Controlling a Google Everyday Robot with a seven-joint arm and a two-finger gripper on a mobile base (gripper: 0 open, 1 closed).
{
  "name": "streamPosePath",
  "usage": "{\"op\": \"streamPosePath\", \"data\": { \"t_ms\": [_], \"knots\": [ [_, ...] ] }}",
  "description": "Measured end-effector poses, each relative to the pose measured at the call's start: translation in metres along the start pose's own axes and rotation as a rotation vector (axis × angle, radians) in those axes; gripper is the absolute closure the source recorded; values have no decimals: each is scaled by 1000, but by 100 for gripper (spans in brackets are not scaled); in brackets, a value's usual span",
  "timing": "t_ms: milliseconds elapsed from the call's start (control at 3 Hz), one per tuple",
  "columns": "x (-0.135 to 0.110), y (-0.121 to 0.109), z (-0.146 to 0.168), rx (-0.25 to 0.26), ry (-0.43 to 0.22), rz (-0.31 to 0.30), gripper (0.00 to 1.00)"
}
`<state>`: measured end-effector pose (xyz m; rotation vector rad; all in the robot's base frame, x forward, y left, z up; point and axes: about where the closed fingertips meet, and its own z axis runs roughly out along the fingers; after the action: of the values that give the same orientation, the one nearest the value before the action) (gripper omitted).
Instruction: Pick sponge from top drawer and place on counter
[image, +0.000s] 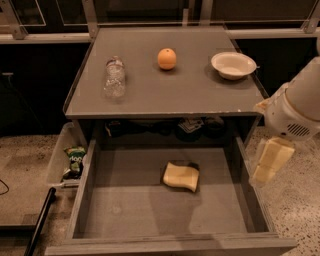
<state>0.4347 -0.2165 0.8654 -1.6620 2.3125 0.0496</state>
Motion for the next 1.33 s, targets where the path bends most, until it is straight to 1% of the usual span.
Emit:
{"op": "streamPosePath", "data": {
  "t_ms": [333,667,1000,1333],
  "knots": [
    [7,8,61,-30,-29,22,0],
    [-3,15,104,-69,-5,12,0],
    [-3,15,104,-69,-5,12,0],
    [2,10,131,-47,1,36,0]
  ]
}}
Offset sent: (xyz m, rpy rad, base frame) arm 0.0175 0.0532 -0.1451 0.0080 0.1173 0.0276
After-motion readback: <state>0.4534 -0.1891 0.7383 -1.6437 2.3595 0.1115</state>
